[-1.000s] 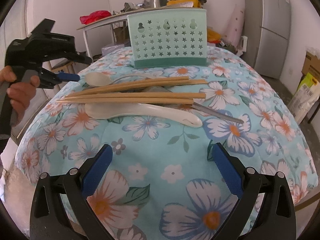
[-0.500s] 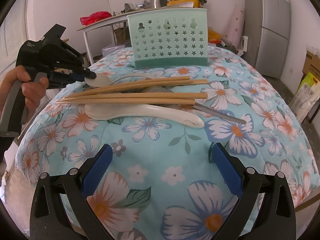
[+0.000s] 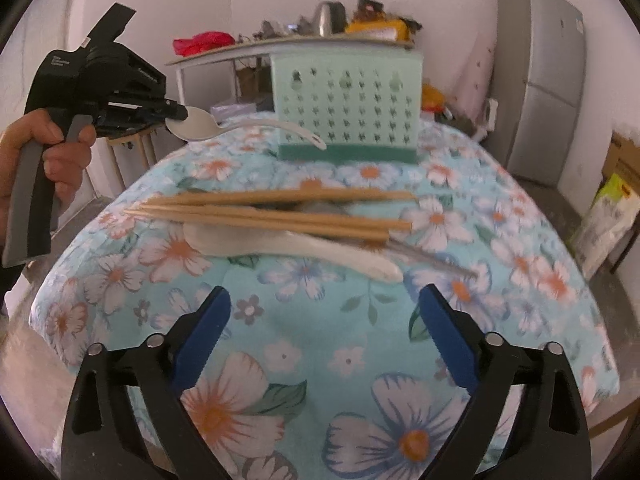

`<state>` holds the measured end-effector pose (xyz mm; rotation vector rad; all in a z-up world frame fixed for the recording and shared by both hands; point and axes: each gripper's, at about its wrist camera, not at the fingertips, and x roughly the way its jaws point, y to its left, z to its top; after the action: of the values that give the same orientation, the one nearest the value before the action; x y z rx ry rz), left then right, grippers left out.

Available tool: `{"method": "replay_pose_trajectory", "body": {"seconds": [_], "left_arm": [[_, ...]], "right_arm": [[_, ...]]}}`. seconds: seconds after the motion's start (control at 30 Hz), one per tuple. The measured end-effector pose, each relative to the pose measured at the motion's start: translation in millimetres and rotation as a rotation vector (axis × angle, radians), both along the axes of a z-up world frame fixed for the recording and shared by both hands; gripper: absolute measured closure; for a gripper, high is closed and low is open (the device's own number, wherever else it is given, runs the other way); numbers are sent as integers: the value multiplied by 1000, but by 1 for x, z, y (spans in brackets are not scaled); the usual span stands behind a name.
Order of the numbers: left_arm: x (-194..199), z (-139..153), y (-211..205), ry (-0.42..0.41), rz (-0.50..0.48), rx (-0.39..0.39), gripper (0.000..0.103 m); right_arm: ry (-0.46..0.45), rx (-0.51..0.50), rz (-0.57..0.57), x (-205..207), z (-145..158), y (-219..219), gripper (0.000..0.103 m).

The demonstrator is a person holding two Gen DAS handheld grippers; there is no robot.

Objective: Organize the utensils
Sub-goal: 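Lift the white spoon with the left tool while the right tool grasps the other white spoon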

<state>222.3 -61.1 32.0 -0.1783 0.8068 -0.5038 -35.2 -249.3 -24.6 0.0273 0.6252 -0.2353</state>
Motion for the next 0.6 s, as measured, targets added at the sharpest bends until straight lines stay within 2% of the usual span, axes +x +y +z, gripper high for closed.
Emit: {"method": "replay_pose_trajectory", "body": {"seconds": [0.1, 0.2, 0.27, 0.37, 0.6], "left_arm": [[-5, 5, 9, -33, 20, -16, 99], [-10, 5, 18, -70, 56, -15, 99], [-12, 3, 23, -81, 69, -18, 99], [-12, -1, 28, -88, 83, -19, 99], [-15, -5, 38, -100, 89, -23, 99]], "right_arm": [[-36, -55, 55, 5, 8, 9, 23], [-35, -121, 132, 16, 11, 23, 34], [-4, -169, 195, 27, 9, 37, 47], [38, -233, 253, 37, 3, 52, 60], [144, -455, 350, 51, -20, 82, 81]]}}
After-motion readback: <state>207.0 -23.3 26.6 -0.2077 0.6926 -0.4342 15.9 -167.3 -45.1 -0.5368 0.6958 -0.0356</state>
